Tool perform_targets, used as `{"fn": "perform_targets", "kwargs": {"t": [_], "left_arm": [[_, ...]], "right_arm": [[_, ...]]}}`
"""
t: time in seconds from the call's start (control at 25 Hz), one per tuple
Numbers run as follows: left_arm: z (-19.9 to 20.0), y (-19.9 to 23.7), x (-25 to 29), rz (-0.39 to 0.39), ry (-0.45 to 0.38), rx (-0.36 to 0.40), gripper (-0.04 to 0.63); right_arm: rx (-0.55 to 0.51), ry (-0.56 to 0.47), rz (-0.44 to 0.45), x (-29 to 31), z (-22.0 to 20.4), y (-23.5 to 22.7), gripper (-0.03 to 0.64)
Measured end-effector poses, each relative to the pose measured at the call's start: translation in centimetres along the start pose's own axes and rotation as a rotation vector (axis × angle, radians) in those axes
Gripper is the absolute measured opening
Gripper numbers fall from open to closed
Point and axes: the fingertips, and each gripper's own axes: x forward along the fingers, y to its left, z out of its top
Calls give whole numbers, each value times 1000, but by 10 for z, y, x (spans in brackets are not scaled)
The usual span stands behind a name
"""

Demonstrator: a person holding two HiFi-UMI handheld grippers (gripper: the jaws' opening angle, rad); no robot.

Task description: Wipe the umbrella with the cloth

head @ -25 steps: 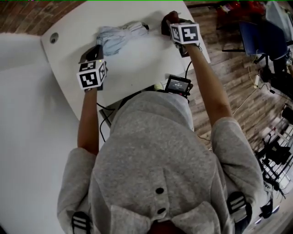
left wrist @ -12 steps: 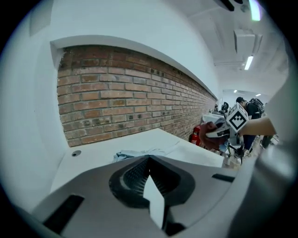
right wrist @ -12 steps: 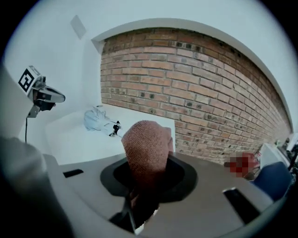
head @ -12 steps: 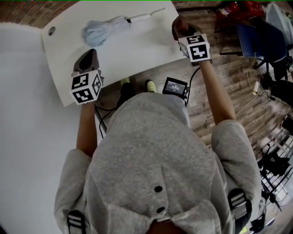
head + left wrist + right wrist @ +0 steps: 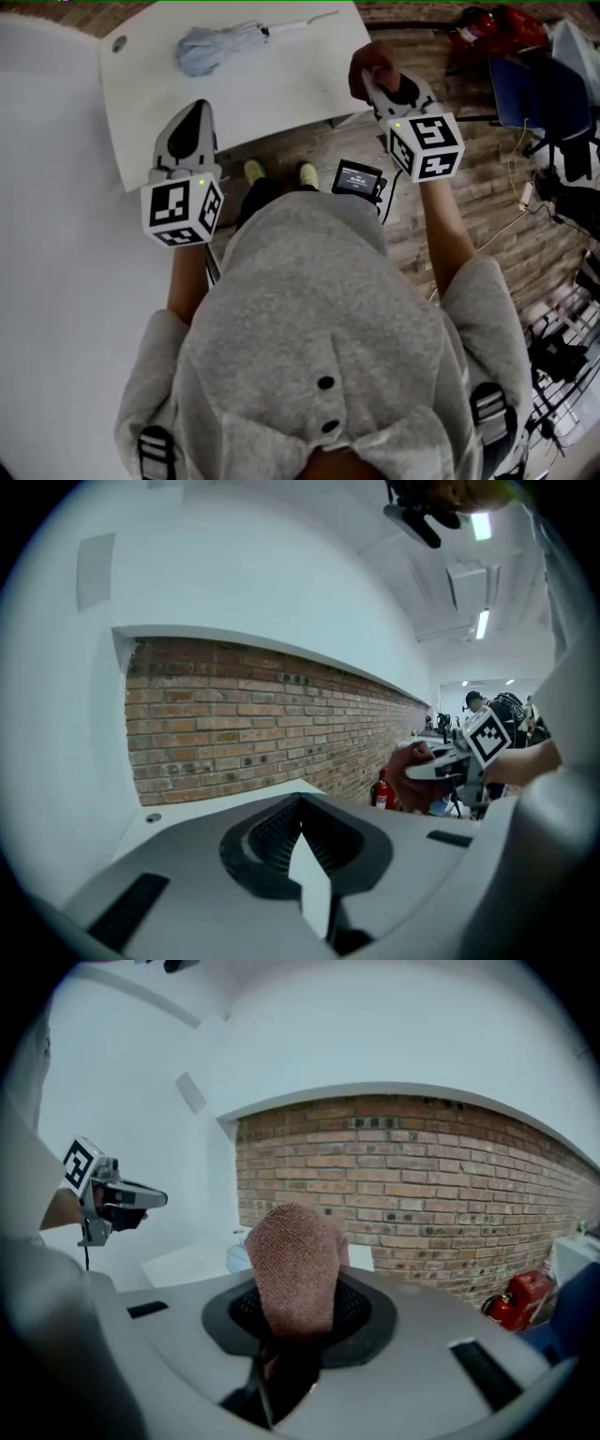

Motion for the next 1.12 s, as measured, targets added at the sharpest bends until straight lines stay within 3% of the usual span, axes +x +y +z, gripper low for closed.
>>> {"fn": "perform_targets", "kwargs": {"t": [0.24,0.44,0.72,1.12], "left_arm": [[75,-9,-51,-22,-184,-1,15],[101,9,-75,-39,-251,1,15],[108,25,-80,-36,-265,18,15],[104,30,-72,-60,-250,4,15]], "right_arm": [[50,-184,35,-50,73,50,103],[71,-249,15,-57,104,82,103],[92,-282,21,-51,123,101,103],[138,-267,7,-37,118,94,103]]}}
